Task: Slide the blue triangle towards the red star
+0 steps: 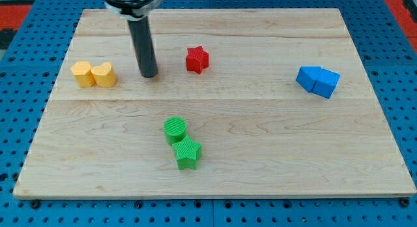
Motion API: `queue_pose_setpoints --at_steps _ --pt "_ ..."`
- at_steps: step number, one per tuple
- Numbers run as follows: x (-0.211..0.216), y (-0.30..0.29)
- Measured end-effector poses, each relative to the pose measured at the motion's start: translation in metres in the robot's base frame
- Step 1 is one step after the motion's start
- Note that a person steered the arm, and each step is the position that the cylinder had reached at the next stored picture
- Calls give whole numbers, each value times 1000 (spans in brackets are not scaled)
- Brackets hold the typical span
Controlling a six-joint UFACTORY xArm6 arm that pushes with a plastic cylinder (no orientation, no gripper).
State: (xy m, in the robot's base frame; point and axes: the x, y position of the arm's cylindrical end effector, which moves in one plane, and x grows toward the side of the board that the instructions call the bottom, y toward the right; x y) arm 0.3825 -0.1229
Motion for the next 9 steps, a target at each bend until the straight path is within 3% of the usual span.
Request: queue_pose_setpoints --at_steps 1,2,3,4,5,8,9 --pt "10 18" --pt "17 92" --pt "71 186" --pt "86 300" --pt "71 330" --pt "51 321" --pt "25 321"
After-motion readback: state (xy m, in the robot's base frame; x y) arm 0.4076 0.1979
